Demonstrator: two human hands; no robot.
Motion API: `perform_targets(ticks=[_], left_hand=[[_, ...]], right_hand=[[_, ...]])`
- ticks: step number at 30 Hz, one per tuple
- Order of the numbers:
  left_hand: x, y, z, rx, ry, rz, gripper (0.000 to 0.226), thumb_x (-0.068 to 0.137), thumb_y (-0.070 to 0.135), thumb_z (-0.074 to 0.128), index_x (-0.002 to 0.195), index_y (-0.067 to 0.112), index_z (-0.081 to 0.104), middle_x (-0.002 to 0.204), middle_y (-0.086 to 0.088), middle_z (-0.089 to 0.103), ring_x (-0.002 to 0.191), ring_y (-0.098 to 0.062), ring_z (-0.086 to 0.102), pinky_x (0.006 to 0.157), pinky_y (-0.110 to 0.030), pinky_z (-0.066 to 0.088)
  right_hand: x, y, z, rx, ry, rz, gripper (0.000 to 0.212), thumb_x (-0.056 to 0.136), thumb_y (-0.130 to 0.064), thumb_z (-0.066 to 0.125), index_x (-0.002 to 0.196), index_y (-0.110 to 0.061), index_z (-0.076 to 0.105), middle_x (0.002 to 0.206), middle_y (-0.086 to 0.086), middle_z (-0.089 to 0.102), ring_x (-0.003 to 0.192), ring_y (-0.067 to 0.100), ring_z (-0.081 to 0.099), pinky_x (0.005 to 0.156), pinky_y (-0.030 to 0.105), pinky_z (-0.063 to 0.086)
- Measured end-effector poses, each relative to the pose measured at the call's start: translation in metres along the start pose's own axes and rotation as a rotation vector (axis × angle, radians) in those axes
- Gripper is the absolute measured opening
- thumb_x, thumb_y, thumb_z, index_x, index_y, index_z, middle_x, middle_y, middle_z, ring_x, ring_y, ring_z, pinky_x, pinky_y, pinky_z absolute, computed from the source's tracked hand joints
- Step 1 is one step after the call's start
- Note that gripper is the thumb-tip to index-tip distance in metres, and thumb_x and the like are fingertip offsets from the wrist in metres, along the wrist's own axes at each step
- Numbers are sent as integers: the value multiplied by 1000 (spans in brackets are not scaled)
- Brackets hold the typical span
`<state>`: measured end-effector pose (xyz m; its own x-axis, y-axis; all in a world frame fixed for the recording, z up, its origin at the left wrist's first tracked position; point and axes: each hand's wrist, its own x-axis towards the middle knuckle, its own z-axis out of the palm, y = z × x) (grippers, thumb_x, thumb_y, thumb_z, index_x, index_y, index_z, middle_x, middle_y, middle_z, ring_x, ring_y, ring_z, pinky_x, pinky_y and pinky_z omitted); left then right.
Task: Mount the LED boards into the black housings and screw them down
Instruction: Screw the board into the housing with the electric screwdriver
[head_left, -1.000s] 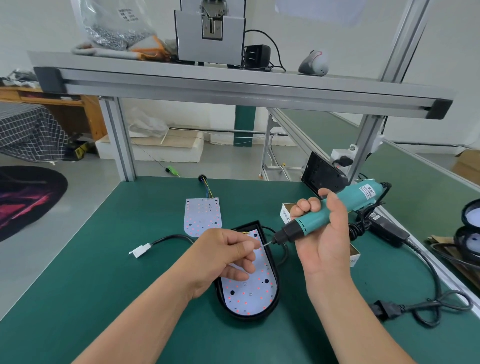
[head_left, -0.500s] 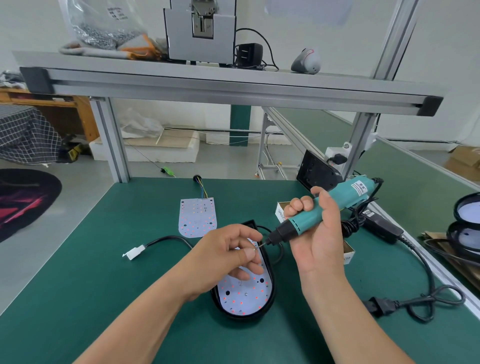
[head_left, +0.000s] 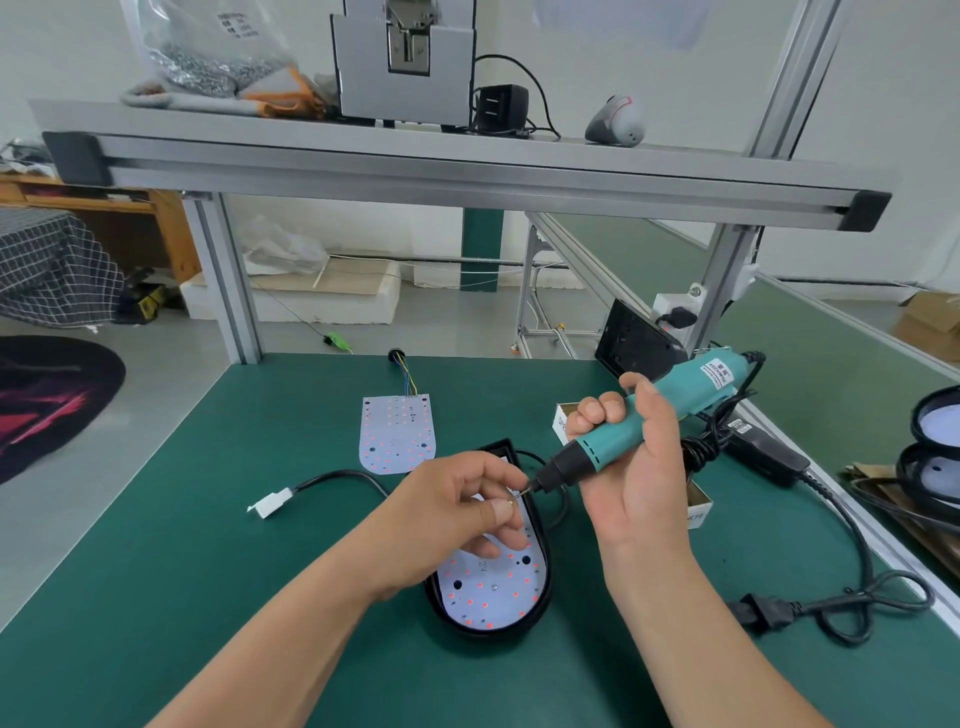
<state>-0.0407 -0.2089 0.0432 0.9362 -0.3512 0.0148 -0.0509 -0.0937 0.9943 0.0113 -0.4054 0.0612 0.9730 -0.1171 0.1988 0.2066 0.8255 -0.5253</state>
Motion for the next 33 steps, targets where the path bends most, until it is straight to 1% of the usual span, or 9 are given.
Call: perform_targets(ticks=[12, 16, 20, 23, 25, 27, 29, 31, 33], left_hand=[[2, -4, 1, 71, 79, 16, 19, 98, 3, 70, 110, 18, 73, 95, -8, 77, 91, -23, 80, 71, -26, 61], [3, -8, 1, 145, 110, 48, 22, 95, 11, 67, 111, 25, 72, 92, -1, 78, 90, -19, 79, 70, -26, 59], [4, -10, 1, 147, 118, 55, 25, 92, 20, 67, 115, 28, 71, 93, 0, 80, 91, -19, 79, 72, -27, 60], [4, -8, -1, 131, 116, 51, 26, 99, 19, 64, 122, 29, 70, 100, 2, 81, 94, -18, 79, 72, -26, 61], [4, -7, -6, 145, 189, 44, 25, 107, 17, 56, 126, 30, 68, 103, 9, 79, 88, -12, 78, 69, -28, 61], [5, -5, -14, 303, 392, 35, 24, 110, 22, 50, 123, 31, 67, 95, 14, 75, 75, 0, 71, 67, -30, 58], [5, -5, -28, 608, 578, -13, 23, 109, 28, 47, 125, 31, 65, 93, 10, 70, 74, -1, 64, 71, -32, 53], [4, -3, -39, 804, 595, -118, 29, 107, 33, 47, 130, 27, 64, 103, 5, 67, 81, -10, 64, 77, -34, 53], [2, -3, -43, 809, 503, -236, 29, 104, 35, 49, 128, 29, 64, 100, 4, 69, 77, -18, 67, 77, -36, 58]], right_hand=[[1, 1, 1, -82, -18, 8, 18, 97, -22, 65, 110, -14, 55, 75, 1, 46, 68, 18, 51, 68, 30, 49], [1, 5, 0, -112, 13, -6, 17, 100, -24, 66, 109, -14, 55, 76, 1, 49, 69, 18, 54, 70, 31, 51], [1, 10, -2, -97, 58, 6, 15, 102, -23, 64, 109, -14, 55, 76, 1, 49, 69, 18, 54, 70, 31, 50], [1, 10, -3, -80, 70, 8, 14, 103, -24, 63, 108, -13, 56, 75, 1, 48, 69, 18, 54, 70, 31, 50], [0, 11, -3, -71, 73, 5, 15, 103, -25, 64, 107, -13, 56, 75, 1, 48, 69, 18, 54, 70, 32, 50], [0, 10, -3, -57, 75, 8, 14, 102, -25, 64, 107, -13, 56, 75, 1, 48, 70, 18, 54, 70, 31, 50], [0, 9, -4, -48, 81, 10, 14, 102, -24, 64, 106, -13, 56, 76, 1, 48, 71, 18, 54, 71, 32, 49], [1, 8, -4, -47, 82, 8, 13, 101, -23, 65, 105, -14, 57, 76, 1, 48, 71, 18, 53, 73, 33, 48], [1, 8, -4, -51, 85, 5, 13, 101, -24, 65, 105, -14, 57, 76, 1, 49, 71, 18, 54, 74, 33, 48]])
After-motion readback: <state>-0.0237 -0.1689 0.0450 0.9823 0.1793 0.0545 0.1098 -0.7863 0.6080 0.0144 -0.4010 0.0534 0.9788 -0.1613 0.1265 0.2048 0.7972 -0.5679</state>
